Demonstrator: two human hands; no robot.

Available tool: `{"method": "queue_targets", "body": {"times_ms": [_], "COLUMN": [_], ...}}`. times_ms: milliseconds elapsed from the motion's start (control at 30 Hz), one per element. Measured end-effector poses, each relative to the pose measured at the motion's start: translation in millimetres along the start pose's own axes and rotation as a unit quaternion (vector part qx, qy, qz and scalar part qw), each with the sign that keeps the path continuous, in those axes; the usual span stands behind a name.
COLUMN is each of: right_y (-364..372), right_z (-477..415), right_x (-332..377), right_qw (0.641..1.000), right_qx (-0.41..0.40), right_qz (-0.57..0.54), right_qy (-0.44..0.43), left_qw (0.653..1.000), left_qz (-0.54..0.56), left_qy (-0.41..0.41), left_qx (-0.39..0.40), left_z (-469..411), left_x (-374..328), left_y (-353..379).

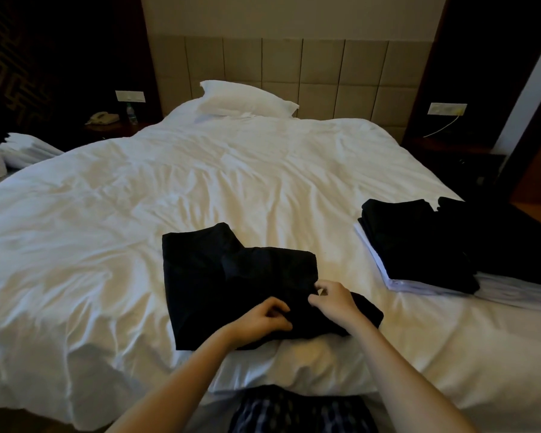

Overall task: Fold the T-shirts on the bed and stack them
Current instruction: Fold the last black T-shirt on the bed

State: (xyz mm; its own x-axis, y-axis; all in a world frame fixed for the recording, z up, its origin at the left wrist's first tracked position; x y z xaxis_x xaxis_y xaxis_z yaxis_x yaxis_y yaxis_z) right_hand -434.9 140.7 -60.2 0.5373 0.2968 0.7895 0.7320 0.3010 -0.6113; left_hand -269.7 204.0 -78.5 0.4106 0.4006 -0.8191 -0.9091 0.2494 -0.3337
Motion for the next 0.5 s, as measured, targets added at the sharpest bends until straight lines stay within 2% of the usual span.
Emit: {"method": "queue_targets", "body": {"times_ms": [100, 167, 233, 267, 333, 400, 433, 500], "right_y": [1.6, 6.5, 12.3, 16.0, 23.9, 29.6, 32.0, 33.4], "right_z": [4.8, 11.5, 18.3, 21.8, 28.2, 32.4, 33.1, 31.6], "right_x": [15.2, 29.3, 40.6, 44.2, 49.8, 51.5, 50.6, 45.4], "right_qw": [0.995, 0.988, 0.984, 0.983, 0.976, 0.962, 0.955, 0.959], "right_qx": [-0.072, -0.090, -0.042, 0.009, 0.132, 0.237, 0.266, 0.256], "right_qz": [0.018, -0.037, -0.076, -0.079, -0.064, -0.051, -0.061, -0.088], "right_qy": [-0.069, -0.121, -0.156, -0.162, -0.159, -0.128, -0.116, -0.081], "left_qw": [0.974, 0.941, 0.909, 0.899, 0.892, 0.920, 0.937, 0.940], "left_qz": [0.183, 0.289, 0.381, 0.407, 0.416, 0.335, 0.272, 0.234], "left_qy": [-0.050, -0.085, -0.098, -0.101, -0.111, -0.093, -0.077, -0.067], "left_qx": [-0.125, -0.156, -0.137, -0.130, -0.135, -0.180, -0.206, -0.240], "left_z": [0.4, -1.4, -0.3, 0.7, 0.7, 2.3, 4.9, 10.8], "left_x": [0.5, 5.5, 7.1, 6.4, 4.0, 0.9, -1.2, -1.6], "left_y": [-3.4, -6.6, -10.6, -14.5, -22.0, -28.4, -31.2, -36.9]}}
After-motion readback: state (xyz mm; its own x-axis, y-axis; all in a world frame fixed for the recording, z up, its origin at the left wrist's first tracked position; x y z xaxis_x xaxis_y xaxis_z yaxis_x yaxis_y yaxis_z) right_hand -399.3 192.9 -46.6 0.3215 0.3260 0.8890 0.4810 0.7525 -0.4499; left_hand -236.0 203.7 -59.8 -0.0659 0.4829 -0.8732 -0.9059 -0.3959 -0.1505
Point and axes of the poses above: each hand's wrist, its own z-axis away from the middle knuckle, its own y-axis out of the palm, x = y × z, the point moved 2 cm from there along -z, towards the middle knuckle, and after that the axes turned 13 degrees about -y, right-handed, at the moved point
